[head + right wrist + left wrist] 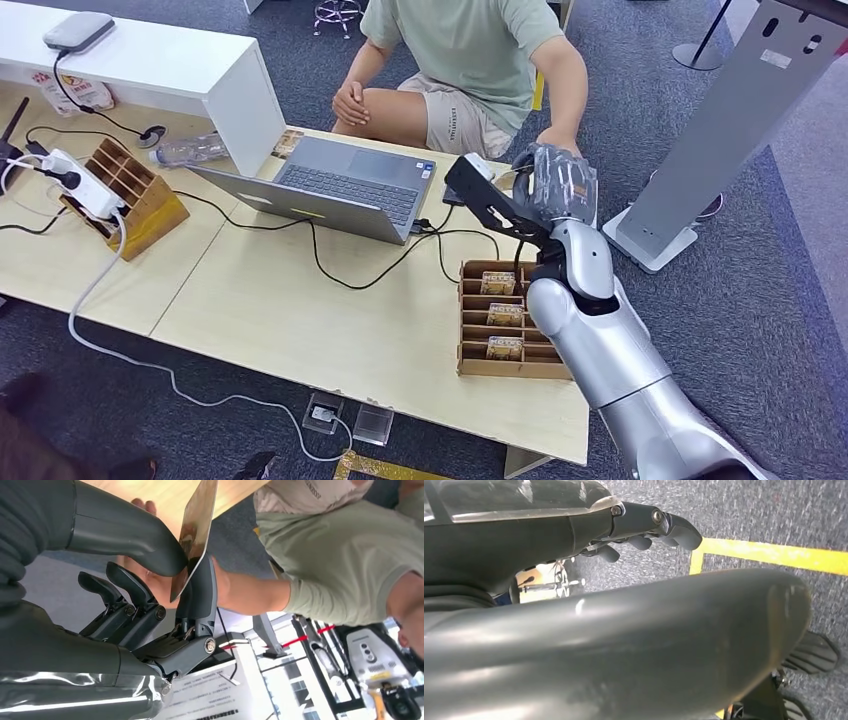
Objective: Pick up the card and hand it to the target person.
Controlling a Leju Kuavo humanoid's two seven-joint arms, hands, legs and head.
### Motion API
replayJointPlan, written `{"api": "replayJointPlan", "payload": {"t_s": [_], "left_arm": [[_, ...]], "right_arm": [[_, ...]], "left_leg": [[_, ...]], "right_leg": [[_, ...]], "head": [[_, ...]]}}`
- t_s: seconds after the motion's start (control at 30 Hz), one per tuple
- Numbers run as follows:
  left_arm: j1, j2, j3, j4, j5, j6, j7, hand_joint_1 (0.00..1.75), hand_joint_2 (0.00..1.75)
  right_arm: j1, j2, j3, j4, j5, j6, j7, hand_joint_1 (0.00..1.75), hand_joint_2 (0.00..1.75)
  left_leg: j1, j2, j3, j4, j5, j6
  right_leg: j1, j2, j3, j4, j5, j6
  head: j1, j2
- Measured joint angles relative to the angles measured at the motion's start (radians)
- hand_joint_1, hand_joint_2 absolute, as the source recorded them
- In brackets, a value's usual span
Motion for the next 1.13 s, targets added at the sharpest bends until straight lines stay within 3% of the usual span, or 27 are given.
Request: {"api": "replayJointPlan", "payload": {"t_s": [0.17,0.4,0.43,0.53,0.57,0.67,0.8,1.13], "left_arm": [[0.0,0.0,-0.007,0.0,0.013,0.006,-0.001,0.0,0.0],[0.002,0.0,-0.012,0.0,0.02,-0.02,-0.017,0.0,0.0],[0.002,0.0,-0.013,0.0,0.023,-0.021,-0.019,0.0,0.0],[0.002,0.0,-0.016,0.0,0.03,-0.014,-0.021,0.0,1.31],[0.002,0.0,-0.017,0.0,0.031,-0.012,-0.021,0.0,1.75],[0.002,0.0,-0.022,0.0,0.03,-0.006,-0.024,0.0,1.75],[0.002,-0.001,-0.03,0.0,0.04,0.015,-0.033,0.0,0.0],[0.003,-0.001,-0.034,0.0,0.072,0.023,-0.02,0.0,0.0]], "right_arm": [[-0.046,0.064,0.015,0.145,0.003,-0.007,-0.013,1.69,1.75],[-0.077,0.086,0.028,0.273,0.001,-0.017,-0.02,1.69,1.75],[-0.079,0.087,0.029,0.282,0.001,-0.017,-0.021,1.27,1.75],[-0.082,0.09,0.03,0.303,-0.001,-0.018,-0.022,0.0,1.75],[-0.084,0.091,0.03,0.309,-0.002,-0.018,-0.022,0.0,1.75],[-0.086,0.095,0.031,0.323,-0.006,-0.021,-0.021,0.0,1.75],[-0.09,0.097,0.032,0.339,-0.012,-0.029,-0.021,0.0,1.75],[-0.094,0.092,0.029,0.347,-0.116,-0.061,-0.053,0.0,1.75]], "left_leg": [[0.0,0.0,0.0,0.0,0.0,0.0],[0.0,0.0,0.0,0.0,0.0,0.0],[0.0,0.0,0.0,0.001,0.0,0.0],[0.0,0.0,0.0,0.001,0.0,0.0],[0.0,0.0,0.0,0.001,0.0,0.0],[0.0,0.0,0.0,0.001,0.0,0.0],[0.0,0.0,0.0,0.001,0.0,0.0],[0.0,0.0,0.001,0.001,0.0,0.0]], "right_leg": [[0.0,0.0,0.0,0.0,0.0,-0.001],[0.0,0.0,0.0,0.0,0.0,-0.001],[0.0,0.0,0.0,0.0,0.0,-0.001],[0.0,0.0,0.0,0.0,0.0,-0.001],[0.0,0.0,0.0,0.0,0.0,-0.001],[0.0,0.0,0.0,0.0,0.0,-0.001],[0.0,0.0,0.0,0.0,0.0,-0.001],[0.0,0.0,0.0,0.0,0.0,-0.001]], "head": [[0.0,0.0],[0.0,0.0],[0.0,0.0],[0.0,0.0],[0.0,0.0],[0.0,0.0],[0.0,0.0],[0.0,0.0]]}}
